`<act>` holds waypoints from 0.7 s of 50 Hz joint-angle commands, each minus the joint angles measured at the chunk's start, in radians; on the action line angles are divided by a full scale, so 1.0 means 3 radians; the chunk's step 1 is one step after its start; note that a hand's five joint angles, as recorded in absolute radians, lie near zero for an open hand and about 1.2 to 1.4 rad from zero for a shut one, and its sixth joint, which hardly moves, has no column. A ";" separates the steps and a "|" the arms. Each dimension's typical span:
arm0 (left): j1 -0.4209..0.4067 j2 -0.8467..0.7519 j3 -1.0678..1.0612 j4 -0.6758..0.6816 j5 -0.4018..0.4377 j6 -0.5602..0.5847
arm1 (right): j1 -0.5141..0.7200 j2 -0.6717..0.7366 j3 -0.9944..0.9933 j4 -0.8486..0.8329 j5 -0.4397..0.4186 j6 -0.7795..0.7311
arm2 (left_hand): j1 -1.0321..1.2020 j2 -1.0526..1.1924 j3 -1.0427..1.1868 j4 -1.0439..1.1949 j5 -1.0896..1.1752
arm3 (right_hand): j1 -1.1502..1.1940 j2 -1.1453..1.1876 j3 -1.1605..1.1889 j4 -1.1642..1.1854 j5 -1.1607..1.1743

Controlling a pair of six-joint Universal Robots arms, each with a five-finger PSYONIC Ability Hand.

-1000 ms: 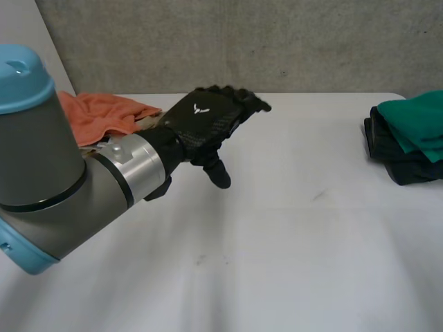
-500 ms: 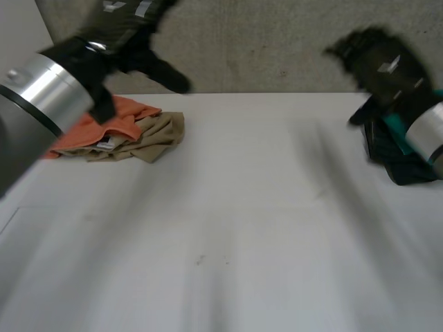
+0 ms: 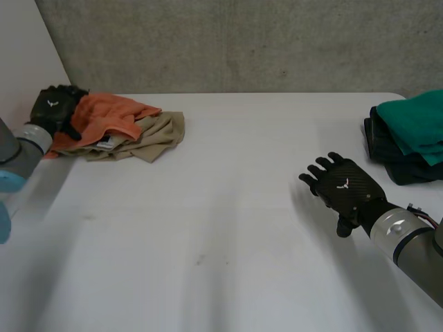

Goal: Fold the laundry.

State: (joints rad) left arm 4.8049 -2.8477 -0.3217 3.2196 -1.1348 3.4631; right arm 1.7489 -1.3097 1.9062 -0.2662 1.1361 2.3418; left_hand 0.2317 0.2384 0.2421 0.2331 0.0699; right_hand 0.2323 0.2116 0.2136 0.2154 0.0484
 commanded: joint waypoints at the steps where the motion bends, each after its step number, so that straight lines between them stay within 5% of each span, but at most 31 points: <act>1: -0.0022 -0.0177 0.0086 -0.0015 -0.0016 -0.0019 | 0.0004 -0.0006 0.0078 -0.0013 -0.0013 0.0033 | 0.1101 0.1079 0.1066 0.1097 0.1059 | -0.0192 -0.0124 -0.0130 -0.0136 -0.0161; 5: -0.0088 -0.0141 0.0009 -0.0025 -0.0062 -0.0008 | 0.0004 -0.0006 0.0078 -0.0028 -0.0008 0.0028 | 0.3877 0.3855 0.3842 0.3872 0.3834 | -0.0192 -0.0124 -0.0130 -0.0136 -0.0161; 14: -0.0278 0.0743 -0.0849 0.0082 -0.0297 0.0171 | -0.0001 -0.0006 0.0073 -0.0038 -0.0003 0.0058 | 0.3882 0.3860 0.3847 0.3877 0.3839 | -0.0192 -0.0124 -0.0130 -0.0136 -0.0161; 23: -0.0656 0.2088 -0.2107 0.0536 -0.0257 -0.0166 | -0.0067 -0.0011 0.0068 -0.0028 -0.0013 0.0130 | 0.3882 0.3860 0.3847 0.3877 0.3839 | -0.0192 -0.0124 -0.0130 -0.0136 -0.0161; 31: -0.0641 0.1971 -0.2277 0.0655 -0.0257 -0.0284 | -0.0077 -0.0006 0.0078 -0.0007 -0.0019 0.0130 | 0.3882 0.3860 0.3847 0.3877 0.3839 | -0.0192 -0.0124 -0.0130 -0.0136 -0.0161; 32: -0.0646 0.1940 -0.2282 0.0610 -0.0252 -0.0284 | -0.0082 -0.0006 0.0078 -0.0007 -0.0019 0.0130 | 0.3738 0.3715 0.3703 0.3733 0.3695 | -0.0192 -0.0124 -0.0130 -0.0136 -0.0161; 33: -0.0641 0.1920 -0.2292 0.0569 -0.0252 -0.0279 | -0.0093 -0.0006 0.0073 -0.0007 -0.0019 0.0130 | 0.2564 0.2542 0.2529 0.2560 0.2522 | -0.0192 -0.0124 -0.0130 -0.0136 -0.0161; 35: -0.0641 0.1899 -0.2292 0.0543 -0.0252 -0.0284 | -0.0113 -0.0011 0.0073 -0.0007 -0.0029 0.0130 | 0.2522 0.2500 0.2487 0.2517 0.2479 | -0.0192 -0.0124 -0.0130 -0.0136 -0.0161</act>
State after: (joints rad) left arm 4.6097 -2.2429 -1.0150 3.4284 -1.2108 3.3740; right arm 1.7241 -1.3122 1.9289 -0.2688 1.1307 2.3813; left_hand 1.0057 1.0240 1.0237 1.0398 0.8363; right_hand 0.2323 0.2116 0.2136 0.2153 0.0484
